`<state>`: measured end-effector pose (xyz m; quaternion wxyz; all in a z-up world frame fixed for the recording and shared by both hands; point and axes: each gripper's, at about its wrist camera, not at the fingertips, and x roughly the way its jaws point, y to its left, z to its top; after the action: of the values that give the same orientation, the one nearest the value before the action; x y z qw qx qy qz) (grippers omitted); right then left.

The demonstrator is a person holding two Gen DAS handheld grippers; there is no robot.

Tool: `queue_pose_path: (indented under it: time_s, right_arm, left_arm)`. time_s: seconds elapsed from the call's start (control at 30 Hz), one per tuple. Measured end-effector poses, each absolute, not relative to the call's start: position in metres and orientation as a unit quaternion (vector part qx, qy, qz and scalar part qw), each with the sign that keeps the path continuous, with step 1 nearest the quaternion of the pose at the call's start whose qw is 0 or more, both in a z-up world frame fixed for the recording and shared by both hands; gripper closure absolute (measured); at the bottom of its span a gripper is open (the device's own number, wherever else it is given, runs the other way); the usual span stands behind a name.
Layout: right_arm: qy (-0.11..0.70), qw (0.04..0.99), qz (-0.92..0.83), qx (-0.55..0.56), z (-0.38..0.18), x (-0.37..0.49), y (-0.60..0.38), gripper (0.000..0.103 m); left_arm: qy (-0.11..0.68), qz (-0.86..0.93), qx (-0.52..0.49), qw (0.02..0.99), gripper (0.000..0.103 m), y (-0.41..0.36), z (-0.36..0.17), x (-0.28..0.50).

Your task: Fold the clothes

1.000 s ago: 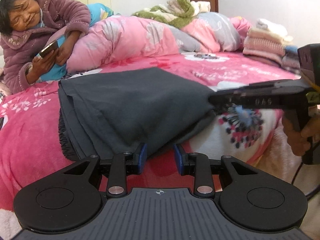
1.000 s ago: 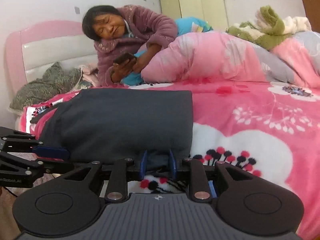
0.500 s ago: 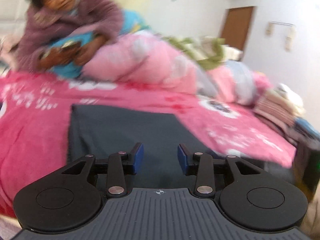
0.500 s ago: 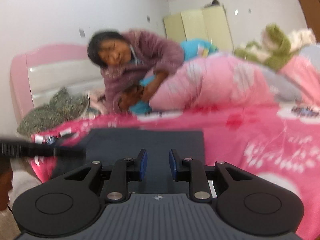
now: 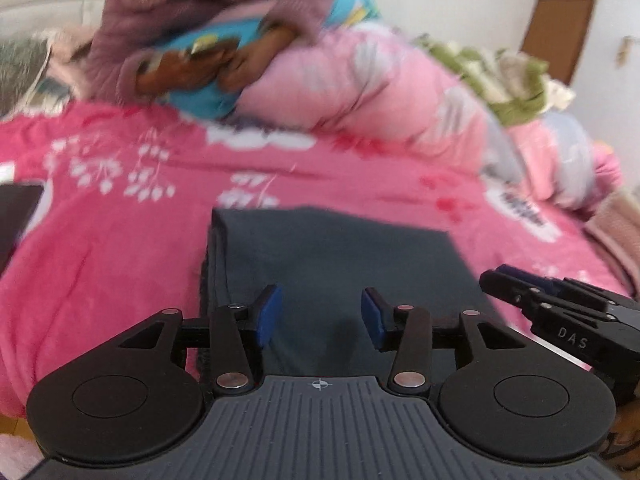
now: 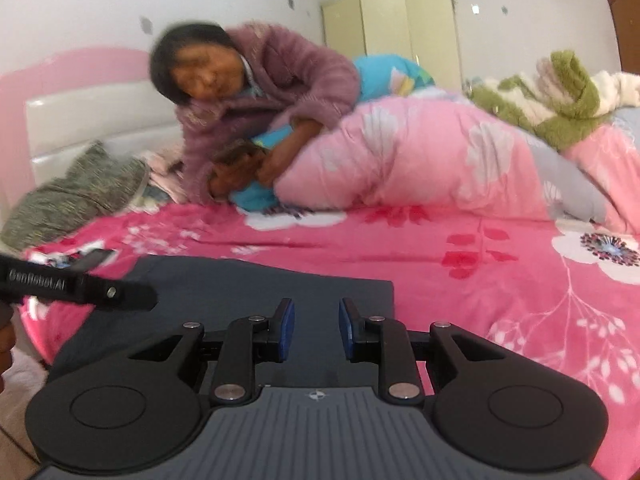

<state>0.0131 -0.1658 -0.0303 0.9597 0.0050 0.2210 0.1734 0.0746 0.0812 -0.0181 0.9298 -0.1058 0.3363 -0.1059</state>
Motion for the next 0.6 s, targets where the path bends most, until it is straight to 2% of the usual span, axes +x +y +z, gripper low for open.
queue_pose_path:
  time_s: [0.17,0.43,0.6]
  right_arm:
    - [0.35,0.922,0.166,-0.017,-0.064,0.056,-0.154,0.077]
    - [0.357,0.919,0.166,0.007,-0.025,0.094,-0.149,0.077]
    - [0.399,0.903,0.156,0.031,-0.045,0.139,-0.143,0.077]
  left_arm:
    - [0.349,-0.104,-0.104,0.926,0.058,0.079,-0.025,0.077]
    - [0.36,-0.101,-0.095,0.923,0.058,0.077,-0.023,0.079]
    - [0.363,-0.094,-0.079,0.924,0.054,0.069,-0.021,0.077]
